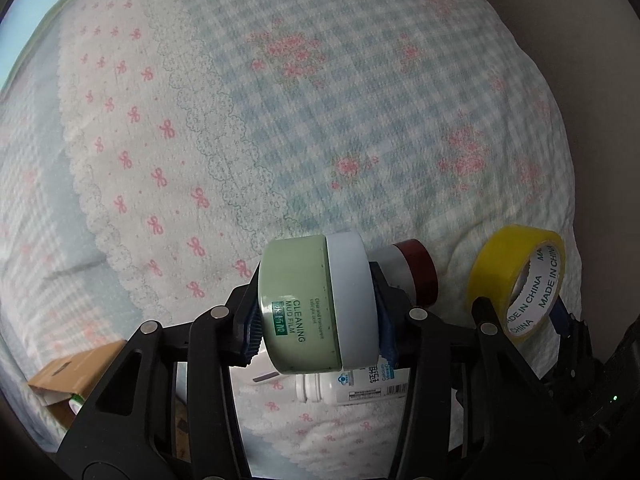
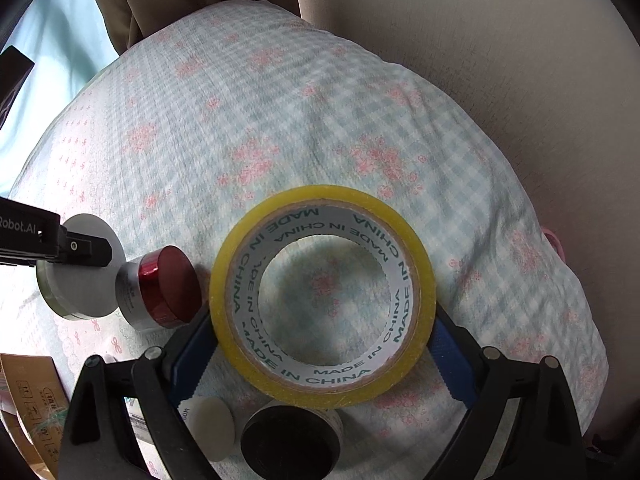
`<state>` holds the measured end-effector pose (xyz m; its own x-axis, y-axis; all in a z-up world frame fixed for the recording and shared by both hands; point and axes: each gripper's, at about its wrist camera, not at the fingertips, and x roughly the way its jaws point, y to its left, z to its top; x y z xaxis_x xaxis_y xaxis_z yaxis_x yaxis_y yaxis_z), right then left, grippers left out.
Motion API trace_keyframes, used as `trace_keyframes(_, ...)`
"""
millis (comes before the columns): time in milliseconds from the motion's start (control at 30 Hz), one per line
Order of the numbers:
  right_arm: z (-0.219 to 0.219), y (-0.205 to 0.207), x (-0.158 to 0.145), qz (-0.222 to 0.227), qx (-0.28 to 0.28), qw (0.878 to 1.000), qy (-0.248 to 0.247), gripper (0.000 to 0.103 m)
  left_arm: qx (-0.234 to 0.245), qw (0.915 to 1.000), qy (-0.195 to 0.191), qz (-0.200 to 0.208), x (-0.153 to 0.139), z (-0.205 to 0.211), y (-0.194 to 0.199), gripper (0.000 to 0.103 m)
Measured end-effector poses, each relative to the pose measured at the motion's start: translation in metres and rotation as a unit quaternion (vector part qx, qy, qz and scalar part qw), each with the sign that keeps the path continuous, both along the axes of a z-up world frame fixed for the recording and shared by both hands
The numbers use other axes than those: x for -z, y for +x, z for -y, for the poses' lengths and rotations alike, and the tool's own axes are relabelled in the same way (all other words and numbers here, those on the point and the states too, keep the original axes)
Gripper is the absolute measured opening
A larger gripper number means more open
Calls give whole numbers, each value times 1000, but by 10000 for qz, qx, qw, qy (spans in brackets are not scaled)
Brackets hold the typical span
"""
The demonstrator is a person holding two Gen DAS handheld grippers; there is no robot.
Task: Organize rigid objects
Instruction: 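Grasp the pale green jar with the left tool while the right tool grasps the yellow tape, then carry the pale green jar and yellow tape over the cardboard box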
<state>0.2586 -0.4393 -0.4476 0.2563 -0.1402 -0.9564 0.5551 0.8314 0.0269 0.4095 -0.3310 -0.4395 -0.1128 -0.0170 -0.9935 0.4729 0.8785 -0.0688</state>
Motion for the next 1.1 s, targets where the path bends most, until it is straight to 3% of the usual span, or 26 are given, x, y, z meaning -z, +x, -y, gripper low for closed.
trace_keyframes(233, -13, -10, -33, 221, -153, 9995, -163, 94, -221, 9990, -307, 242, -56, -26, -8, 42)
trace_keyframes(467, -29, -21, -90, 489, -349, 9975, -367, 94, -539, 9948, -670, 553, -113, -67, -16, 42)
trace_keyframes(633, -55, -30, -134, 677, -544, 9954, -395, 94, -901, 9886, -978, 703, -151, -112, -35, 42)
trace_keyframes(800, -95, -44, -173, 916, -765, 9922, -364, 94, -1117, 9838, -1045, 934, -183, -167, -63, 41)
trace_keyframes(1100, -171, -61, -209, 1160, -1075, 9874, -32, 94, -1563, 9764, -969, 1135, -209, -277, -112, 42)
